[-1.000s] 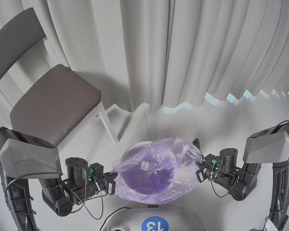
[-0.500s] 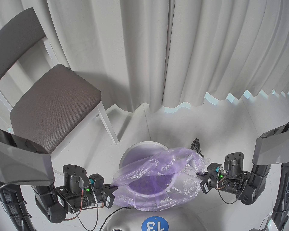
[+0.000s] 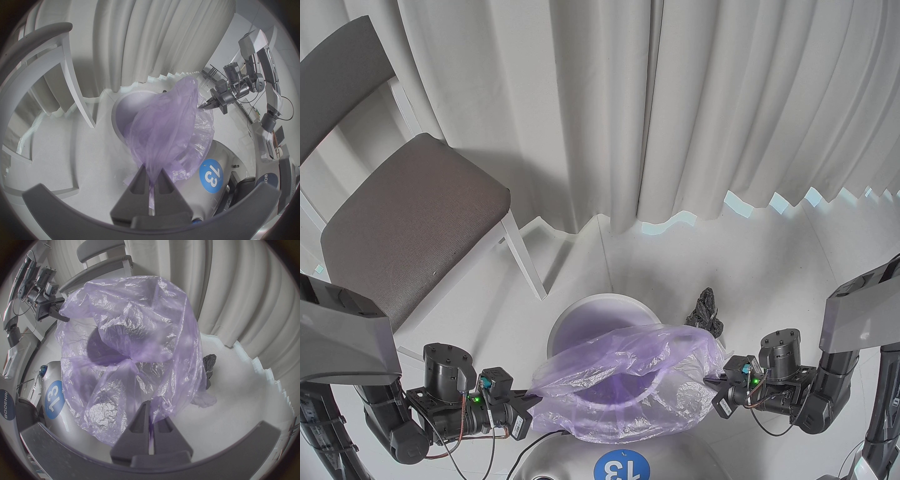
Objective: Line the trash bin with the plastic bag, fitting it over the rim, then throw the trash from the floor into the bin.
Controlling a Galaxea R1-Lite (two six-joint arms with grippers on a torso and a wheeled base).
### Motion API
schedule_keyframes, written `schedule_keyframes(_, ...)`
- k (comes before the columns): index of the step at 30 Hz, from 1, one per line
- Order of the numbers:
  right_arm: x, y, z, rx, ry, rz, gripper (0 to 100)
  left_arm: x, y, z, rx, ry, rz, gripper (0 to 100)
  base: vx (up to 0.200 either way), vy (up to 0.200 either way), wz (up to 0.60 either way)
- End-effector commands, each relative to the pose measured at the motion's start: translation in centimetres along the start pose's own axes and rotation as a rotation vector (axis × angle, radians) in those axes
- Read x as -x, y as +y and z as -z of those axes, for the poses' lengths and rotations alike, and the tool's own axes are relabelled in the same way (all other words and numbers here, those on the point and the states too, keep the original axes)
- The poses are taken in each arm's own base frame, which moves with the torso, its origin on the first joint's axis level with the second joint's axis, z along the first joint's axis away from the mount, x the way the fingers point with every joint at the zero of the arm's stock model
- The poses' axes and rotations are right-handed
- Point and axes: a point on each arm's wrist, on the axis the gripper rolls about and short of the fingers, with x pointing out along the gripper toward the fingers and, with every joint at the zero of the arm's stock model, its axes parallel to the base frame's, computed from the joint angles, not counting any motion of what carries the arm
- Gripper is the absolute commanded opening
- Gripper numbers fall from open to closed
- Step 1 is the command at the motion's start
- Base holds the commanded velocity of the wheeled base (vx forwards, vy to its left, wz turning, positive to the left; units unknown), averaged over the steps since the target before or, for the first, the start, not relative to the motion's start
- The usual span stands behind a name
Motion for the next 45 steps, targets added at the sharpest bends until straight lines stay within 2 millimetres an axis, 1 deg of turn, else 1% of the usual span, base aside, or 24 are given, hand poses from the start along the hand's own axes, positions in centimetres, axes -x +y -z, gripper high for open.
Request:
schedule_keyframes(1,-1.0,0.1,0.4,-0.003,0.015,-0.004,0,-1.0,0.7,0.5,0.016,0.019,-0.016,0,0.0,0.0,0.0)
schedule_keyframes(9,-2.2,-0.4,0.6,-0.016,-0.006,0.023,0,-2.8,2.0,1.0,0.041,-0.007,-0.056,0,0.0,0.0,0.0)
schedule_keyframes(13,-2.9,-0.7,0.8,-0.02,-0.025,0.046,0,-3.5,2.3,1.0,0.039,-0.045,-0.067,0,0.0,0.0,0.0)
schedule_keyframes(15,-3.5,-1.3,1.1,-0.03,-0.035,0.067,0,-4.1,2.3,1.2,0.032,-0.076,-0.073,0,0.0,0.0,0.0)
schedule_keyframes(18,-3.8,-1.7,1.2,-0.037,-0.033,0.077,0,-4.4,2.3,1.3,0.027,-0.094,-0.076,0,0.0,0.0,0.0)
schedule_keyframes(22,-3.9,-1.9,1.1,-0.041,-0.039,0.086,0,-4.4,2.4,1.1,0.024,-0.113,-0.078,0,0.0,0.0,0.0)
schedule_keyframes(25,-4.0,-2.5,0.9,-0.047,-0.055,0.107,0,-4.3,2.5,0.7,0.039,-0.136,-0.082,0,0.0,0.0,0.0)
schedule_keyframes(30,-4.2,-3.4,0.5,-0.052,-0.11,0.142,0,-4.5,2.6,0.5,0.04,-0.145,-0.085,0,0.0,0.0,0.0)
schedule_keyframes(35,-4.8,-4.0,0.8,-0.056,-0.121,0.163,0,-4.9,2.9,0.3,0.043,-0.158,-0.092,0,0.0,0.0,0.0)
schedule_keyframes(39,-5.2,-4.3,0.8,-0.062,-0.127,0.175,0,-4.7,3.5,0.1,0.048,-0.169,-0.124,0,0.0,0.0,0.0)
schedule_keyframes(45,-5.4,-4.7,1.0,-0.066,-0.125,0.186,0,-4.5,3.7,0.2,0.051,-0.168,-0.131,0,0.0,0.0,0.0)
